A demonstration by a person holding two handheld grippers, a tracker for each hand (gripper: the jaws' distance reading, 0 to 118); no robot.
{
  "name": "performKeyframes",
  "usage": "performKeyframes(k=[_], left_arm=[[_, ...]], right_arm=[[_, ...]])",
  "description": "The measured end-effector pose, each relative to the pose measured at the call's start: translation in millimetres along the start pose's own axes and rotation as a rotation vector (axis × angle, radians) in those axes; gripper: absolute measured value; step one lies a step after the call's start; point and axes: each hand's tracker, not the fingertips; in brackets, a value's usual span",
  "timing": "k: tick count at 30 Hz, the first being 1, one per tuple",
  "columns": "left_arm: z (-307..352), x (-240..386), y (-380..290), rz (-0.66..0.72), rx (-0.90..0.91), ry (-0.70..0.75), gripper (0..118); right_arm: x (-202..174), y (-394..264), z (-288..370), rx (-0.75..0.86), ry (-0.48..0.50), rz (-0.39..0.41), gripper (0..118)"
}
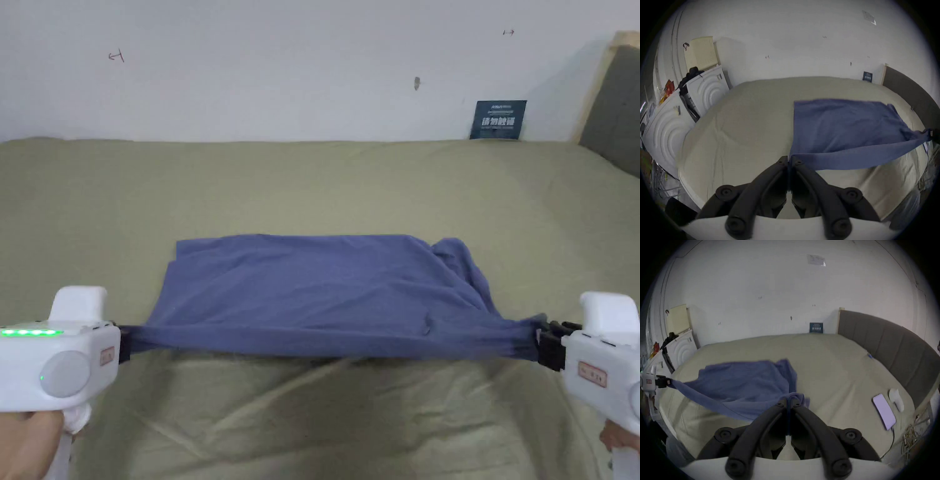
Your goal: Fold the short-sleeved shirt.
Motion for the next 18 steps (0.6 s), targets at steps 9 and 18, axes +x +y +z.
performKeyframes(k=[9,18], left_arm=[[16,-14,-54,-0.001,-0.071,-0.043,3],[4,-19,-57,0.031,-0.129,-0.095,46]], right_arm=[[0,-58,22,-0.091,0.001,0.016,3],[0,-64,-3,-0.171,-0.011,0.007,68]])
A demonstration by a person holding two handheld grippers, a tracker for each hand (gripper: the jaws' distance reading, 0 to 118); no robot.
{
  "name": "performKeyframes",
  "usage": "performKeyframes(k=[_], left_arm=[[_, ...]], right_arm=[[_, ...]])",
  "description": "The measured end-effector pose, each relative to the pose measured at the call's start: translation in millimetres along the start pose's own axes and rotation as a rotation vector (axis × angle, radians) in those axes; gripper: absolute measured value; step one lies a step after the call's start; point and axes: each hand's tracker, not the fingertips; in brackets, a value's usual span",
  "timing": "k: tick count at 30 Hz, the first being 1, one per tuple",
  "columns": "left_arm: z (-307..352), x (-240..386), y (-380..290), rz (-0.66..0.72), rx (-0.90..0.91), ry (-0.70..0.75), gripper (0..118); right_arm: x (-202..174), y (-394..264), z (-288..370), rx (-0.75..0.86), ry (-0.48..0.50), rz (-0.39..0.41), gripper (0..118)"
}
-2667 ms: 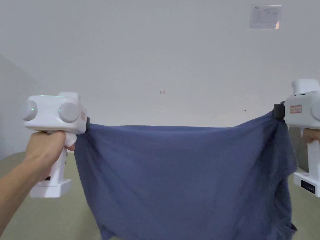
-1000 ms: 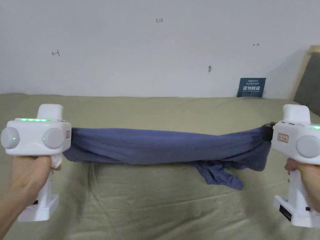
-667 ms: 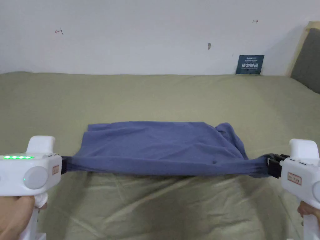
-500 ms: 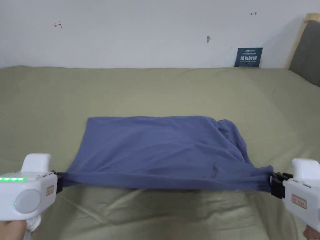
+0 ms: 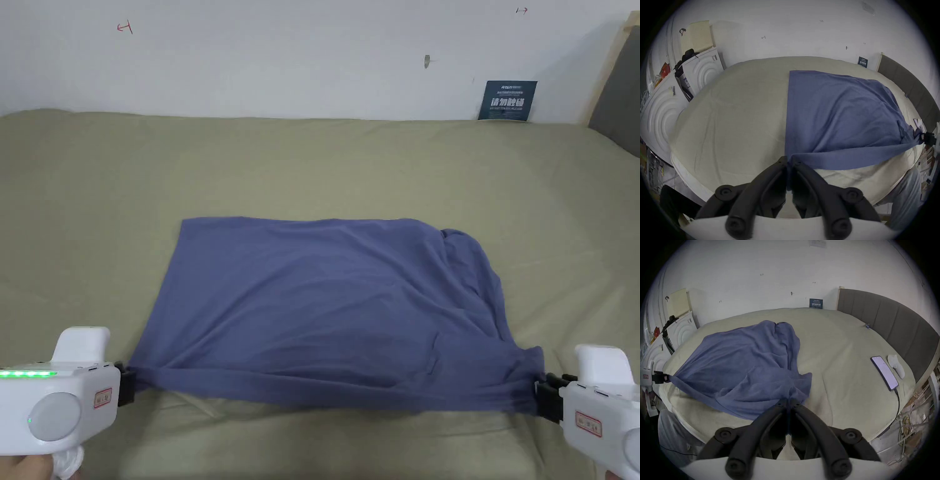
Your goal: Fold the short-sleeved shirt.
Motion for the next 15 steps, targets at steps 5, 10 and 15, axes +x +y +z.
performKeyframes(k=[5,10,15], left_arm=[[11,-3,3,0.014,0.031,-0.011,117],[17,-7,1,0.022,0.041,-0.023,93],[25,-5,2,0.045,0.056,-0.033,0]], right_arm=[[4,-5,9,0.013,-0.01,-0.033,110],[9,5,24,0.049,-0.008,-0.061,104],[11,6,31,0.086,-0.051,-0.048,0]])
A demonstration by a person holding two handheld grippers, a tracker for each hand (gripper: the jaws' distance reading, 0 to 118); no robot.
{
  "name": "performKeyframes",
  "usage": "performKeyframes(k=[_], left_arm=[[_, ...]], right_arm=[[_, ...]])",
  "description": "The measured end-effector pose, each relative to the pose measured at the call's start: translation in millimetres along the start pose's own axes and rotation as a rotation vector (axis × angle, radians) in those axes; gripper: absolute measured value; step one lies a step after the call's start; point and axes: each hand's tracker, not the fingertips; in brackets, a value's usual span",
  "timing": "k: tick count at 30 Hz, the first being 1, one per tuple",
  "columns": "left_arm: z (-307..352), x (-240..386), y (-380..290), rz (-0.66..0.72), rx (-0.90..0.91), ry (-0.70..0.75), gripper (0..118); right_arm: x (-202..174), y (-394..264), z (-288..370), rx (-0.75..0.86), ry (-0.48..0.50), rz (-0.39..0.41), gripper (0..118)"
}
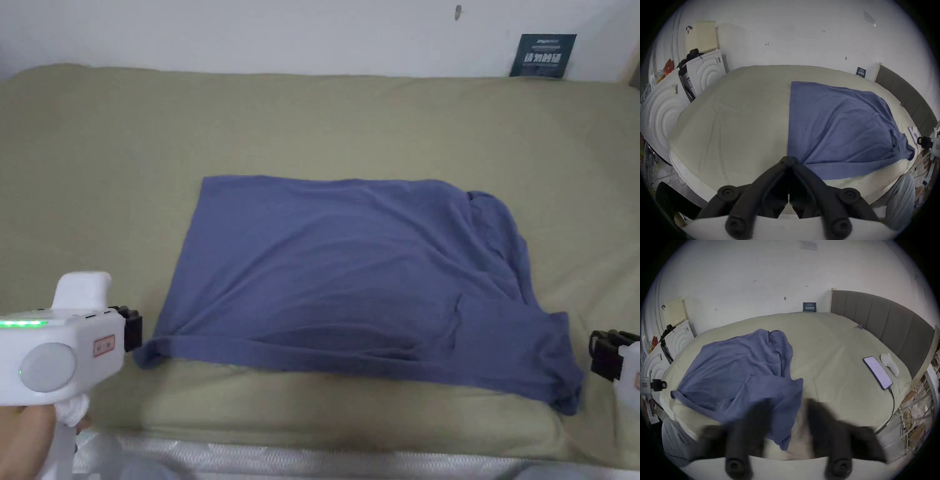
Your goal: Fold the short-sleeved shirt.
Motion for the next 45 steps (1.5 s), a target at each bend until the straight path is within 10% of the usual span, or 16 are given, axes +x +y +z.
performKeyframes(k=[8,13,16,20,22,25,26,28,29,33,36,37,45], left_arm=[[-10,-14,-2,0.01,-0.033,-0.022,2],[-27,-11,-6,-0.017,-0.09,-0.009,114],[-46,-14,-9,-0.046,-0.171,-0.005,108],[-58,-9,-14,-0.05,-0.192,-0.004,69],[-56,-6,-14,-0.034,-0.182,-0.052,5],[-52,0,-12,-0.059,-0.174,-0.021,5],[-52,0,-12,-0.058,-0.174,-0.018,5],[-48,0,-12,-0.055,-0.17,-0.017,5],[-47,0,-12,-0.053,-0.17,-0.017,5],[-46,2,-12,-0.052,-0.168,-0.016,5],[-46,1,-12,-0.042,-0.17,-0.018,5],[-46,0,-12,-0.039,-0.172,-0.02,5],[-37,-8,13,0.022,-0.111,-0.048,5]], right_arm=[[-2,-6,5,-0.006,-0.001,0.004,0],[1,-7,7,-0.024,0.017,-0.001,0],[3,-8,5,-0.034,0.024,0.002,0],[4,-11,1,-0.054,0.035,0.011,0],[3,-12,1,-0.059,0.04,0.022,0],[10,-15,-6,-0.06,0.083,0.014,2],[13,-15,-6,-0.058,0.104,0.007,16],[13,-17,-10,-0.09,0.146,-0.004,107],[12,-17,-13,-0.127,0.151,-0.001,118],[7,-22,-25,-0.18,0.128,0.037,100],[4,-29,-33,-0.235,0.118,0.062,15],[4,-30,-34,-0.247,0.122,0.077,3],[10,12,-25,-0.148,0.124,0.036,3]])
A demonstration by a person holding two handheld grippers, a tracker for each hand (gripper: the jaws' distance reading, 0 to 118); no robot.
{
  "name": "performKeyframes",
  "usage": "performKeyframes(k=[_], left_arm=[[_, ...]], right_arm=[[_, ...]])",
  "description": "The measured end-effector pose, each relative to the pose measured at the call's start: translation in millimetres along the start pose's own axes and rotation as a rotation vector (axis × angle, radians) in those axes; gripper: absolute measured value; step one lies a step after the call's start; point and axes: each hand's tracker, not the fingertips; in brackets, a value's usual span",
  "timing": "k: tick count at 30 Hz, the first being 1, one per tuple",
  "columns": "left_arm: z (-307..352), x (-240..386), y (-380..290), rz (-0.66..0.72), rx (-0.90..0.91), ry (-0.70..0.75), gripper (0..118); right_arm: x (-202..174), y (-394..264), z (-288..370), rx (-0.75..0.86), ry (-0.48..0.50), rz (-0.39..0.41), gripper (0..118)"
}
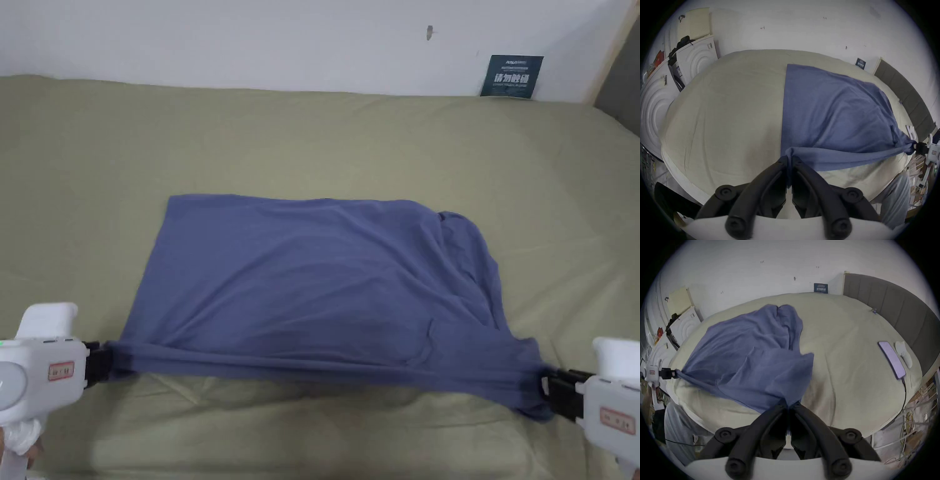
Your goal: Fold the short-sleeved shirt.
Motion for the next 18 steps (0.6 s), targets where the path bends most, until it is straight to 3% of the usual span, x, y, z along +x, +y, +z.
performKeyframes(k=[9,14,18], left_arm=[[-28,14,77,-0.025,0.048,0.023,5],[-62,26,116,-0.041,0.041,0.049,5],[-95,30,132,-0.049,0.006,0.075,5]], right_arm=[[-6,90,-49,0.036,-0.021,0.04,3],[-11,129,-95,-0.003,-0.058,0.08,3],[-13,145,-130,-0.041,-0.073,0.068,3]])
